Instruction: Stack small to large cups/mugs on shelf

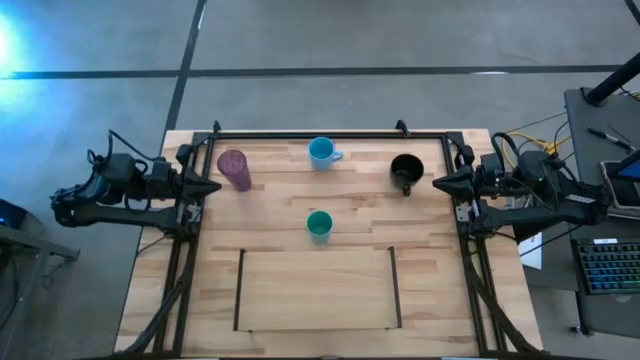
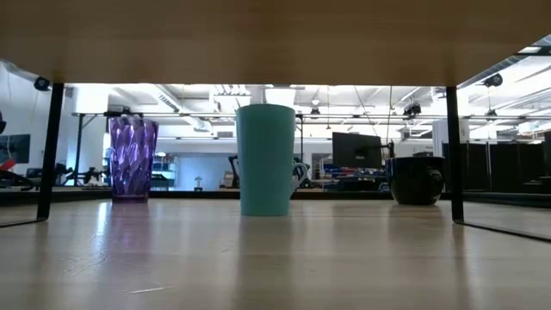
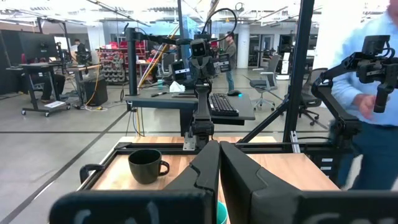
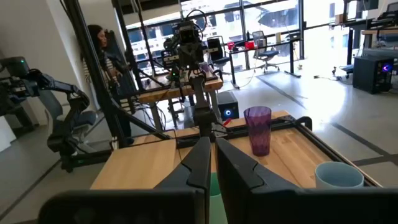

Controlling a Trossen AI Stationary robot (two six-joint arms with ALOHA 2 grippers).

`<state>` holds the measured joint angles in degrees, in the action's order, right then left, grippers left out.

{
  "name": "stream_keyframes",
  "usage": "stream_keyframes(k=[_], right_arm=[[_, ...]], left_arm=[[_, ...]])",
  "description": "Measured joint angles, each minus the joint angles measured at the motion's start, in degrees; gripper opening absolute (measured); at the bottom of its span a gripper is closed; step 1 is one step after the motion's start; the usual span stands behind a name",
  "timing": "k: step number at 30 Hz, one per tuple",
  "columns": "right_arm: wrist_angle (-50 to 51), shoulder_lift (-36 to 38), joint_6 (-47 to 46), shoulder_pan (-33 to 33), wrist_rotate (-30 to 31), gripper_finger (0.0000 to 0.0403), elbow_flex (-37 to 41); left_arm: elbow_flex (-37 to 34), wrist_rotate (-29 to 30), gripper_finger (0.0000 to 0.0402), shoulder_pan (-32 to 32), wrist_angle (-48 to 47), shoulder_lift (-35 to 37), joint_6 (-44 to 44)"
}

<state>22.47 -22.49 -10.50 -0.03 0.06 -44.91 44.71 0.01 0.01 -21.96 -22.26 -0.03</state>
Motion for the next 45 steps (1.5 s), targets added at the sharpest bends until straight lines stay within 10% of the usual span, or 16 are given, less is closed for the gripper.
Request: stream_keyframes(k=[30, 38, 45], right_arm=[[-21.1, -1.9, -10.4, 0.0, 0.0, 0.0018, 0.2], [-32.6, -17.4, -16.2, 0.0, 2.6, 0.0018, -0.6], [-23.5, -25.4, -13.2, -3.8, 3.1, 0.0018, -12.4]], left_arm=[[0.0, 0.0, 0.0, 0.0, 0.0, 0.0, 0.0], [0.0, 0.3, 0.0, 0.0, 0.1, 0.0, 2.9], [0.0, 0.7, 0.0, 0.0, 3.1, -1.3, -1.6]])
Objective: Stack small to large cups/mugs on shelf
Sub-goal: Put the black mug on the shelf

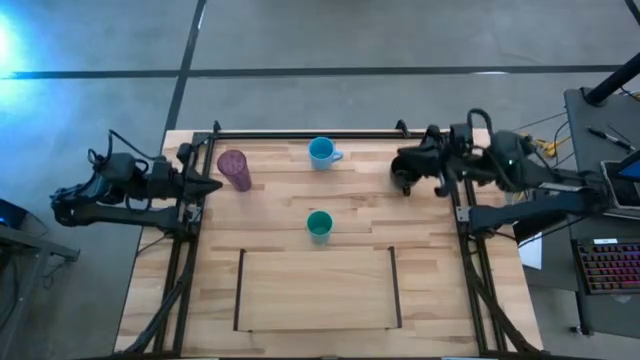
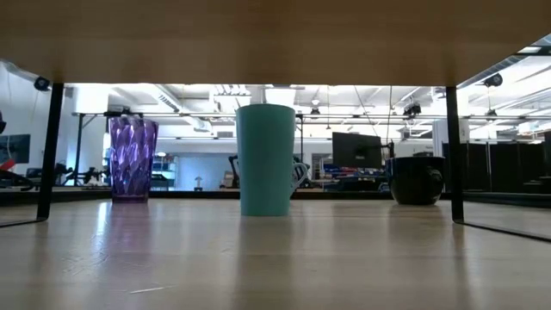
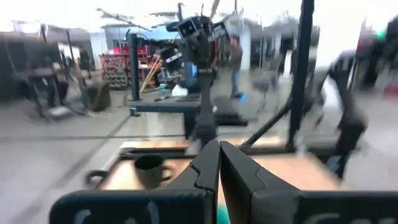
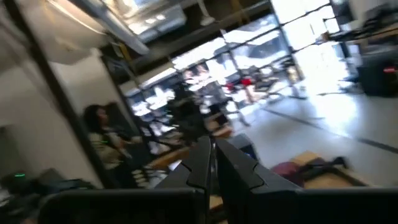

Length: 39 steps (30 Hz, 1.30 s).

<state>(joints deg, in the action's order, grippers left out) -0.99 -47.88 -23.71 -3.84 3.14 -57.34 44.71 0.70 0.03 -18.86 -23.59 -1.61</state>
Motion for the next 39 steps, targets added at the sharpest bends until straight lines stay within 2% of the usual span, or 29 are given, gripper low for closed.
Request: stream_keyframes(k=[3, 5, 7, 10, 12, 15, 21, 25, 27, 29, 32, 35, 37, 39], right_arm=[[7.6, -2.0, 0.3, -3.1, 0.8, 0.0018, -5.7], [12.5, -3.4, -0.5, -4.8, 1.1, 0.0018, -8.9], [17.2, -4.8, -0.5, -6.3, 1.2, 0.0018, -11.5], [22.9, -6.5, 2.0, -8.3, 1.8, 0.0018, -14.5], [26.0, -7.4, 2.0, -9.7, 3.2, 0.0018, -16.0], [30.3, -8.7, -0.1, -10.8, 2.7, 0.0018, -17.6], [35.8, -10.6, -0.9, -10.7, -4.0, 0.0018, -19.0], [34.8, -12.4, -5.1, -10.8, -10.8, 0.0018, -19.0], [37.3, -13.9, -6.1, -10.8, -9.6, 0.0018, -19.6], [43.0, -15.9, -5.7, -11.4, -5.6, 0.0026, -21.1], [55.1, -18.9, -4.1, -14.8, 1.1, 0.0051, -25.3], [67.0, -21.9, -2.6, -19.3, 7.0, 0.0088, -29.6], [73.2, -23.5, -2.4, -22.7, 8.5, 0.0114, -30.8], [76.4, -24.8, -2.6, -26.3, 6.9, 0.014, -30.7]], left_arm=[[0.0, 1.7, 0.0, 0.0, 6.5, -1.7, -18.5], [0.0, 4.6, 0.0, 0.0, 10.2, -2.6, -25.9], [0.0, 9.4, 0.0, 0.0, 13.5, -3.3, -25.9], [0.0, 13.2, 0.0, 0.0, 17.2, -4.5, -17.7], [0.0, 13.4, 0.0, 0.0, 18.8, -5.1, -14.5], [0.0, 13.1, 0.0, 0.0, 18.3, -5.5, -15.8], [0.3, 13.1, 0.0, 0.0, 18.4, -8.0, -19.3], [1.0, 13.5, 0.0, 0.0, 18.2, -8.8, -11.8], [2.3, 14.5, 0.0, 0.0, 17.9, -9.3, -11.5], [4.6, 14.7, 0.0, 0.0, 13.7, -10.2, -11.5], [10.5, 15.0, 0.0, 0.0, -0.1, -11.4, -11.9], [16.2, 18.5, 0.0, 0.0, -13.4, -13.4, -14.4], [18.9, 21.1, 0.0, 0.0, -19.5, -14.9, -14.6], [20.1, 23.4, 0.0, 0.0, -22.3, -16.3, -14.7]])
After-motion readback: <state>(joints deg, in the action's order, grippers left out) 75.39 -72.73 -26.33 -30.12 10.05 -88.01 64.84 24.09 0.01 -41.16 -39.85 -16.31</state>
